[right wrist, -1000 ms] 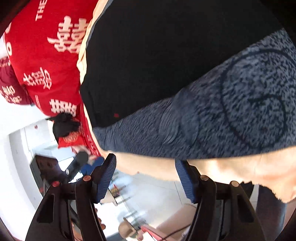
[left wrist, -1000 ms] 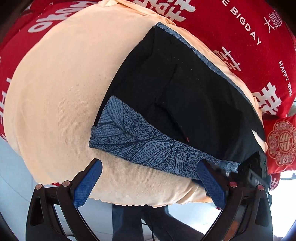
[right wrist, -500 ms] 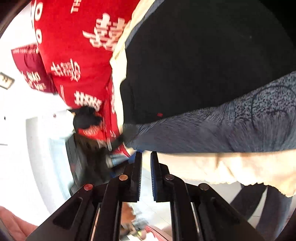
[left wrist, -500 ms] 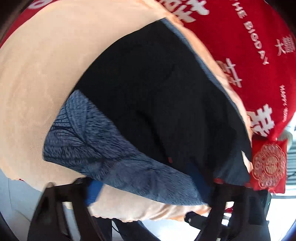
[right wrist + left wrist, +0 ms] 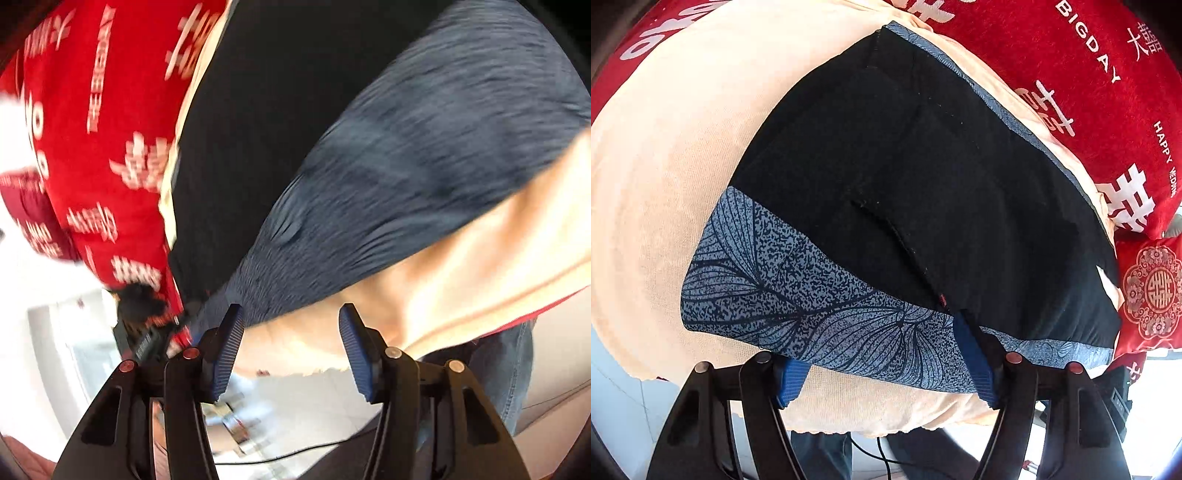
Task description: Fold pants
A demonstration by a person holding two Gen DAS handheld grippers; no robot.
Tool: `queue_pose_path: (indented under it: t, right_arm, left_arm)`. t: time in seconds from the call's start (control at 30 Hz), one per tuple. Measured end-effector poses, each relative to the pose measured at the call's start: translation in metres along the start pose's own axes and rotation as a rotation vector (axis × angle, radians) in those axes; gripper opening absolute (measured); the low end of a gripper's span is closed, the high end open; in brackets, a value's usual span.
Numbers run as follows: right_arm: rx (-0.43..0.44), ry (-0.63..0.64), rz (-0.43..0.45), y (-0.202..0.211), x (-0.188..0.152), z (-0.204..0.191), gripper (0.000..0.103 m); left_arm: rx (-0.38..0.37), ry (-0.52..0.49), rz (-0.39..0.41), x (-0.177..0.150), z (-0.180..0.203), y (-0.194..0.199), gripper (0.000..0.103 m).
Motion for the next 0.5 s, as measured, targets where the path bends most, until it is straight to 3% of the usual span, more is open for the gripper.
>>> queue_pose_path:
  t: [0.1,0.13,0.2,0.27,0.37,0.5]
  right_arm:
    - [0.098,-0.105,0.0,-0.004,0.004,0.017,0.058]
    - [0.122,-0.129,0.0,-0.004,0.004,0.02,0.058]
    - [0.188,-0.191,0.014,-0.003,0.005,0.023,0.05]
    - [0.233,-0.242,0.036,-0.002,0.012,0.021,0.009]
    - [0.193,-0.217,0.047,0.008,0.024,0.003,0.007]
    - [0.094,-0.016,0.032,0.04,0.051,-0.055,0.006]
  left_arm:
    - [0.017,-0.002,0.003,-0.005,0.003,-0.002,0.072]
    - [0.028,0.0,0.007,-0.005,0.003,-0.002,0.068]
    - [0.061,0.008,0.012,-0.005,0.002,-0.002,0.05]
    - [0.044,0.057,0.028,-0.004,-0.003,0.003,0.034]
    - [0.017,0.147,0.069,0.0,-0.005,0.017,0.033]
    - [0.029,0.143,0.123,0.012,0.023,0.038,0.033]
Point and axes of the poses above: each gripper's, at about its wrist camera, not at the fingertips, and y roughly against the way its jaws point, z to its right, x to its top, the point moved 3 cm from there along -y, roughly the way its jaws point, and after that the axes turned 14 degrees about -x, right-handed, at the moved point
